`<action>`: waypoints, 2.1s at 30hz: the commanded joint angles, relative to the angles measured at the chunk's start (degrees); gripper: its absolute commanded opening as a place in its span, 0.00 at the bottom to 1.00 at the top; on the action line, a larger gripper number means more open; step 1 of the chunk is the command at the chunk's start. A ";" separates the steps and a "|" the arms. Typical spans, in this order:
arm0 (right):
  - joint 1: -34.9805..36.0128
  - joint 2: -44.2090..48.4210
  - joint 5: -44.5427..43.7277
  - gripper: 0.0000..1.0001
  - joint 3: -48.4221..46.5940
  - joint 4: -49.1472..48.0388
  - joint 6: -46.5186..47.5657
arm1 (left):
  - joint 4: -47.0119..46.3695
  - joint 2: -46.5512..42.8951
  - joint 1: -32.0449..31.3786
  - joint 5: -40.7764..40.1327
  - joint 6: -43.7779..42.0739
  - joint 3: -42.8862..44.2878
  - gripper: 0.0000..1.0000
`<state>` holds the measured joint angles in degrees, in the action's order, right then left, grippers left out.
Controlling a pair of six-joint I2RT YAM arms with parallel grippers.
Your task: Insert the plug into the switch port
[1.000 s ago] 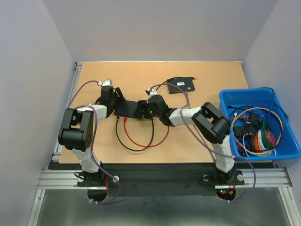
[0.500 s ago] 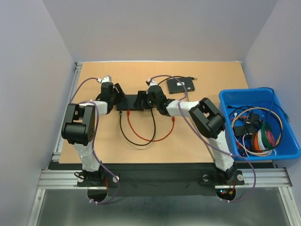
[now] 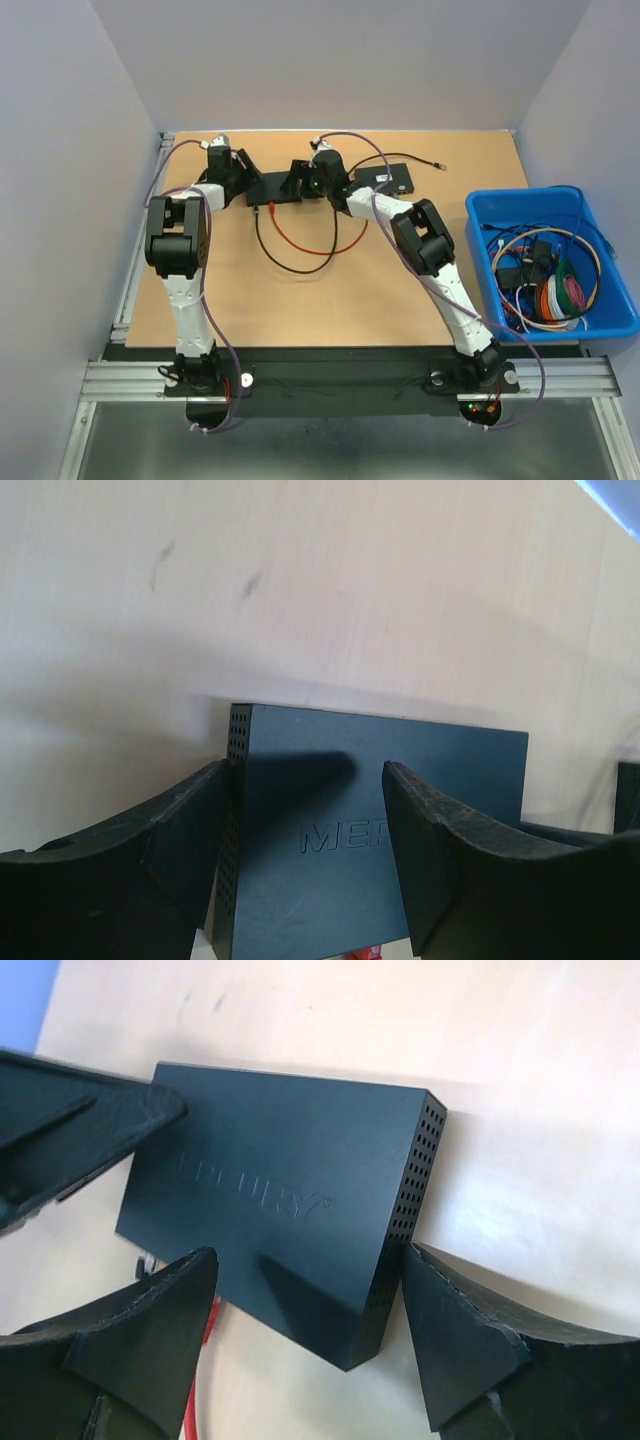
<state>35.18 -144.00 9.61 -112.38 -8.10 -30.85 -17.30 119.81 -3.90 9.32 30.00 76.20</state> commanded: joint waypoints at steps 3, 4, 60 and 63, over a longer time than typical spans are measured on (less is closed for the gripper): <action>3.05 -5.67 10.52 0.78 -9.08 0.89 -5.88 | 5.60 5.25 1.79 9.57 -1.43 13.41 0.72; 3.40 -5.93 10.52 0.78 -9.09 0.89 -5.89 | 6.31 6.13 2.14 10.01 -1.78 14.84 0.72; 6.75 92.91 -42.48 1.00 74.40 14.94 0.97 | 8.34 -55.46 -7.52 -13.89 -5.39 -32.52 0.73; 6.74 96.27 -42.74 1.00 75.46 18.99 0.79 | 6.93 -58.72 -8.05 -14.95 -5.12 -35.68 0.73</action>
<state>41.65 -51.22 -29.17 -37.01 8.08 -28.62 -6.28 66.39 -11.44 -1.37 25.63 42.87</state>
